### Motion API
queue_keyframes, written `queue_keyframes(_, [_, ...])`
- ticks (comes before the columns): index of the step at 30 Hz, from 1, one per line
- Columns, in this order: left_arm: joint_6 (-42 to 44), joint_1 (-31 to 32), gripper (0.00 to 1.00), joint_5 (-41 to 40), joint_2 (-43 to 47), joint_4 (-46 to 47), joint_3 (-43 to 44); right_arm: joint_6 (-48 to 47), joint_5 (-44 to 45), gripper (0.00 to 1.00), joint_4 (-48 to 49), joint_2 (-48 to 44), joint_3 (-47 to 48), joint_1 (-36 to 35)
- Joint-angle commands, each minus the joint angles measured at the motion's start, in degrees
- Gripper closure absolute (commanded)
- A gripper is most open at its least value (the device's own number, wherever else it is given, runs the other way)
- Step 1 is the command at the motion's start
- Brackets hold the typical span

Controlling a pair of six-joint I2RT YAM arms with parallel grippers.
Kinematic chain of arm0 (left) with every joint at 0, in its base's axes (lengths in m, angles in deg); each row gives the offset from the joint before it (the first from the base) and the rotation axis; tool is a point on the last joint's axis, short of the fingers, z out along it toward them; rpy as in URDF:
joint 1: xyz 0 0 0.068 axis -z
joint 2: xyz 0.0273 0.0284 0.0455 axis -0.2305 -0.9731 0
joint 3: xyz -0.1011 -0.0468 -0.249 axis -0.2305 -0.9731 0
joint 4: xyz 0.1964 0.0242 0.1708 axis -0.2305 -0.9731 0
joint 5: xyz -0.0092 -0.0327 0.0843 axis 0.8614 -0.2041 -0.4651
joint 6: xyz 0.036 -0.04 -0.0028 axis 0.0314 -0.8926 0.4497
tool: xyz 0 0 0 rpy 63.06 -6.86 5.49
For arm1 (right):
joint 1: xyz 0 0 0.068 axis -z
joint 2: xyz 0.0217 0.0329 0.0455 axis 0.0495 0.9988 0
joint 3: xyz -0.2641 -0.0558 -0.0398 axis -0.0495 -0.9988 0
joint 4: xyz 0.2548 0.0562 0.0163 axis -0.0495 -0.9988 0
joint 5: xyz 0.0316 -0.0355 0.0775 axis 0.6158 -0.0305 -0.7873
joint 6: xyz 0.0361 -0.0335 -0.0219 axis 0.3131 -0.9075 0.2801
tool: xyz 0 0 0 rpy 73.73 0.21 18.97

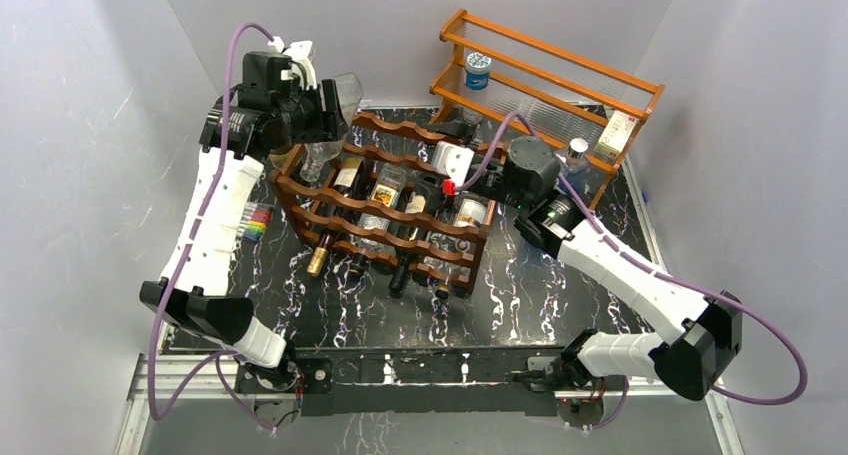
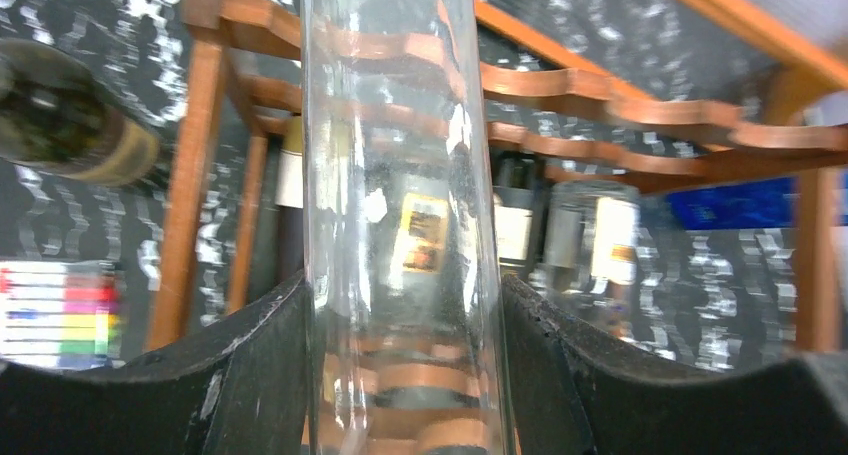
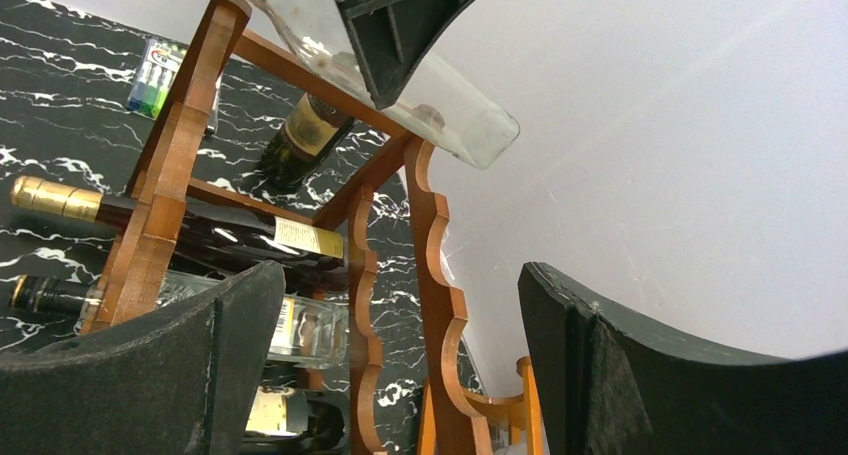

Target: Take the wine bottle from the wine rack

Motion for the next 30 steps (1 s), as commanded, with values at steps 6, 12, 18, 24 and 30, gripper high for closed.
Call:
queue_keyframes(6, [-20.0,0.1,1.0,26.7,6.0,5.8,-4.2,-22.1,-9.1,0.02,-1.5,4.9,5.1,-0.3])
queue_keyframes(12, [-15.1,0.1,1.0,26.4,9.2,1.2,-6.3,-33.1,-9.5,0.02,-16.3,9.6,15.6,-0.3])
queue_keyframes(18, [-12.5,0.8,1.0,30.0,11.6,3.3,-8.8,-34.1,-11.8,0.02,-20.2,15.4,22.7,-0.3])
queue_keyframes(24, [-8.6,2.7,1.0,30.0,12.9,3.3,-9.4,-31.9,-15.4,0.02,-24.8,20.3,30.0,-0.4])
queue_keyframes(30, [-6.0,3.6,1.0,28.2,13.6,1.7,-9.8,-31.3,-15.1,0.11,-27.9,24.0,34.6,-1.3])
